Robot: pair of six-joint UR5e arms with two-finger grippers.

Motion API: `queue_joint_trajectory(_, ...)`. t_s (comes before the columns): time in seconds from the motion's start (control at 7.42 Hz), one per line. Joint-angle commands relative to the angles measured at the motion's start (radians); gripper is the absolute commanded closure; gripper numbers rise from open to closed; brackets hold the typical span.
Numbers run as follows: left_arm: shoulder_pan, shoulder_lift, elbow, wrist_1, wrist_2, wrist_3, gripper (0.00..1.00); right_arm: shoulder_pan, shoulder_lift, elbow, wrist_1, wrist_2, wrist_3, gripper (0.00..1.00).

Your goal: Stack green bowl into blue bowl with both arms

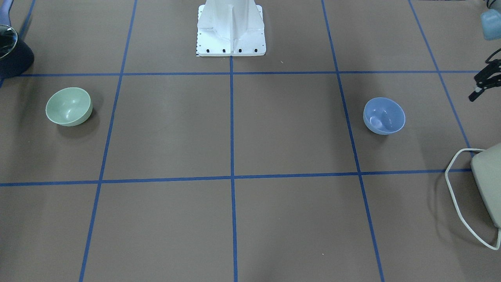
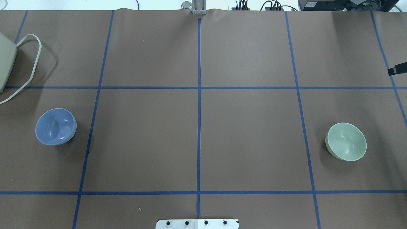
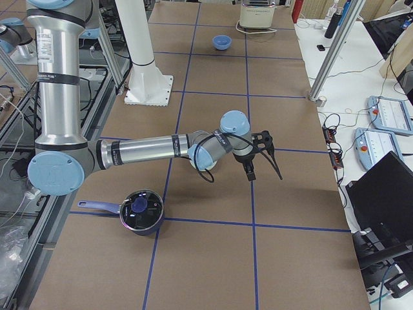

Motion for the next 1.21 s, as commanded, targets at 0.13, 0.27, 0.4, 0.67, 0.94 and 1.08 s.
queue_joint_trajectory(0.13, 0.275, 0.003, 0.009, 0.001, 0.258, -0.24, 0.01, -0.052, -0.001, 0.008, 0.014, -0.048, 0.053, 0.0)
queue_joint_trajectory(0.27, 0.332, 0.003, 0.017, 0.001, 0.312, -0.242, 0.01, -0.051, -0.001, 0.008, 0.014, -0.049, 0.053, 0.0)
queue_joint_trajectory(0.4, 0.375, 0.003, 0.018, -0.002, 0.328, -0.239, 0.02, -0.052, -0.001, 0.008, 0.014, -0.051, 0.053, 0.0)
queue_joint_trajectory(0.67, 0.417, 0.002, 0.025, -0.004, 0.342, -0.23, 0.52, -0.051, -0.001, 0.006, 0.014, -0.052, 0.053, 0.0)
queue_joint_trajectory(0.94, 0.429, 0.0, 0.026, -0.004, 0.342, -0.222, 0.97, -0.052, -0.001, 0.006, 0.014, -0.052, 0.053, 0.0)
queue_joint_trajectory(1.08, 0.436, 0.0, 0.026, -0.004, 0.342, -0.222, 1.0, -0.052, -0.001, 0.006, 0.014, -0.052, 0.053, 0.0)
